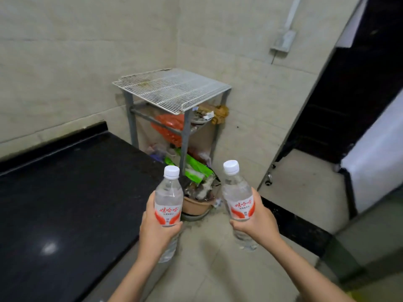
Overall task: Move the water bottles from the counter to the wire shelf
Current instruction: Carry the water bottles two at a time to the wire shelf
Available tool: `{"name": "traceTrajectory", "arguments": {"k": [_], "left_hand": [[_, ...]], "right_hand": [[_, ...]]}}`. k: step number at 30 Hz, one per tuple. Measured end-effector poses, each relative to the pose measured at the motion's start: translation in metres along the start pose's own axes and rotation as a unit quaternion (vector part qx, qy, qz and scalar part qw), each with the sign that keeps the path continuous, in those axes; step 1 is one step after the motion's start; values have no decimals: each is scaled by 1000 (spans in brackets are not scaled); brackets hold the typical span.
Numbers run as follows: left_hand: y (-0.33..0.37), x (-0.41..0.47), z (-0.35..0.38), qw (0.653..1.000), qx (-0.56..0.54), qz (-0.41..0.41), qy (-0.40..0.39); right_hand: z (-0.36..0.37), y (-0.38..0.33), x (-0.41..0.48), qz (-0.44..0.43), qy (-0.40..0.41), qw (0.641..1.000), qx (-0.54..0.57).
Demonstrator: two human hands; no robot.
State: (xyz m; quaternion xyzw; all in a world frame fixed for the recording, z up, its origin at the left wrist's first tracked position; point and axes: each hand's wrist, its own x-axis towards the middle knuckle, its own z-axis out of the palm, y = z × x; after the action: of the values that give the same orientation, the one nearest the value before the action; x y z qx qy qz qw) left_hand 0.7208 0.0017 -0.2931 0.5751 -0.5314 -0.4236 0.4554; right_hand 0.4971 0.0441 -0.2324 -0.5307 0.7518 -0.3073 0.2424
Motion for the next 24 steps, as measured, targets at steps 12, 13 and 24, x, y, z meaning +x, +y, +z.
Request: {"name": "traceTrajectory", "arguments": {"k": [12,13,24], "left_hand": [[32,102,171,995,40,25,-88],[40,110,185,995,39,32,-83],[137,196,282,995,-38,80,32]], "right_hand": [[-82,107,116,98,63,993,8],[-91,114,132,92,62,994,10],[-163,110,308,-63,-7,995,76]]}}
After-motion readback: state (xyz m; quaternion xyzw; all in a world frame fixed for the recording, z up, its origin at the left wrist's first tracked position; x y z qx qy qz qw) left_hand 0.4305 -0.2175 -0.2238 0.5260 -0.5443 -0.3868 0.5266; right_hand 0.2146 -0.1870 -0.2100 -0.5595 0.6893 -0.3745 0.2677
